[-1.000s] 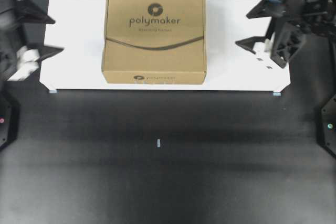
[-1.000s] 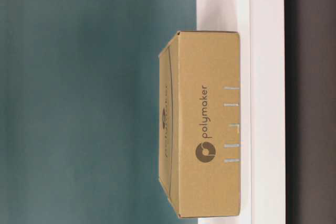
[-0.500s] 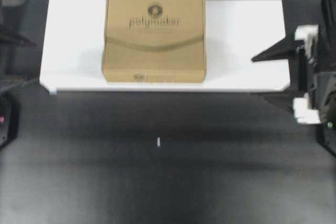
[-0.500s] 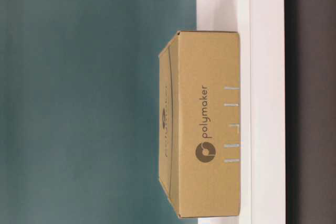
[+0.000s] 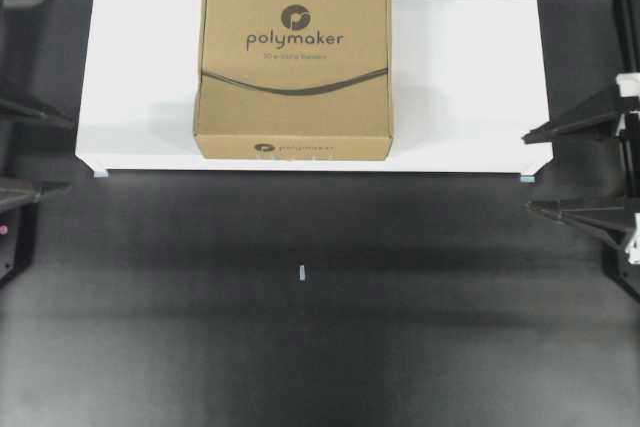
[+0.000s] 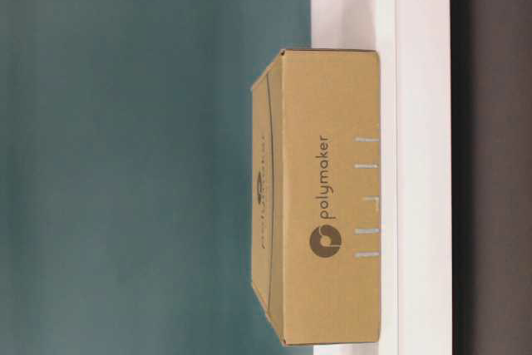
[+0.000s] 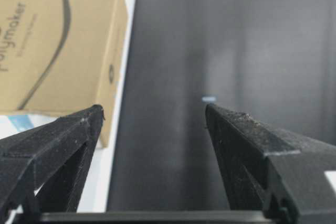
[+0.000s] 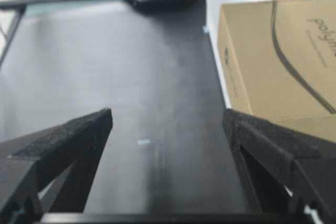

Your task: Place the cardboard box on the stand after clamping it between your arms.

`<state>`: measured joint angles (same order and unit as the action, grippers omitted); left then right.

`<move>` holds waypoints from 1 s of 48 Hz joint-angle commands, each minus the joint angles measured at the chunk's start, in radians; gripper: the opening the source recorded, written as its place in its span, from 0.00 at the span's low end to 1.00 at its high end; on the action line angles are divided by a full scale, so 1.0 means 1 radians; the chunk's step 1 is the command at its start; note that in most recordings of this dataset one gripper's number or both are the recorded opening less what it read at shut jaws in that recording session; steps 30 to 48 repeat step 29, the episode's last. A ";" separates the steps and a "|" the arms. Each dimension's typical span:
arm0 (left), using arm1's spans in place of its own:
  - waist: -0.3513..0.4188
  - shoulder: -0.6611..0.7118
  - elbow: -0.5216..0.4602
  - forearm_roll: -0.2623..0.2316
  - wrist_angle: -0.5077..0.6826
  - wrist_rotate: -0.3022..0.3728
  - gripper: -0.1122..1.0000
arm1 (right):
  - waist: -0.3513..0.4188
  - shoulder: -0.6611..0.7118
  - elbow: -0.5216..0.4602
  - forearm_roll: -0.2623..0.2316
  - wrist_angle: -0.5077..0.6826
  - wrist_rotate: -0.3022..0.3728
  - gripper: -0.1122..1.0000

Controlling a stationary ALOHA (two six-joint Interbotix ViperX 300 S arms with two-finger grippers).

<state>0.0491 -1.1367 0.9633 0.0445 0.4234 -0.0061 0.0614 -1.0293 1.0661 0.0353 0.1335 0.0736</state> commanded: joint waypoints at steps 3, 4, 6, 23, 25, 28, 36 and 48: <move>-0.018 0.006 -0.009 0.002 -0.009 -0.005 0.79 | 0.009 -0.032 0.023 0.000 -0.017 0.014 0.83; -0.020 0.006 -0.008 0.002 -0.011 -0.005 0.79 | 0.014 -0.044 0.031 0.000 -0.018 0.014 0.83; -0.021 0.005 -0.006 0.002 -0.011 -0.005 0.79 | 0.017 -0.063 0.041 0.000 -0.021 0.015 0.83; -0.020 -0.043 0.034 0.002 -0.009 -0.006 0.79 | 0.020 -0.259 0.150 0.000 0.025 0.025 0.83; -0.020 -0.052 0.038 0.002 -0.011 -0.008 0.79 | 0.020 -0.272 0.153 0.000 0.034 0.026 0.83; -0.021 -0.064 0.041 0.002 -0.011 -0.008 0.79 | 0.020 -0.279 0.156 0.000 0.046 0.026 0.83; -0.021 -0.067 0.041 0.002 -0.011 -0.008 0.79 | 0.018 -0.279 0.156 0.000 0.048 0.026 0.83; -0.021 -0.067 0.041 0.002 -0.011 -0.008 0.79 | 0.018 -0.279 0.156 0.000 0.048 0.026 0.83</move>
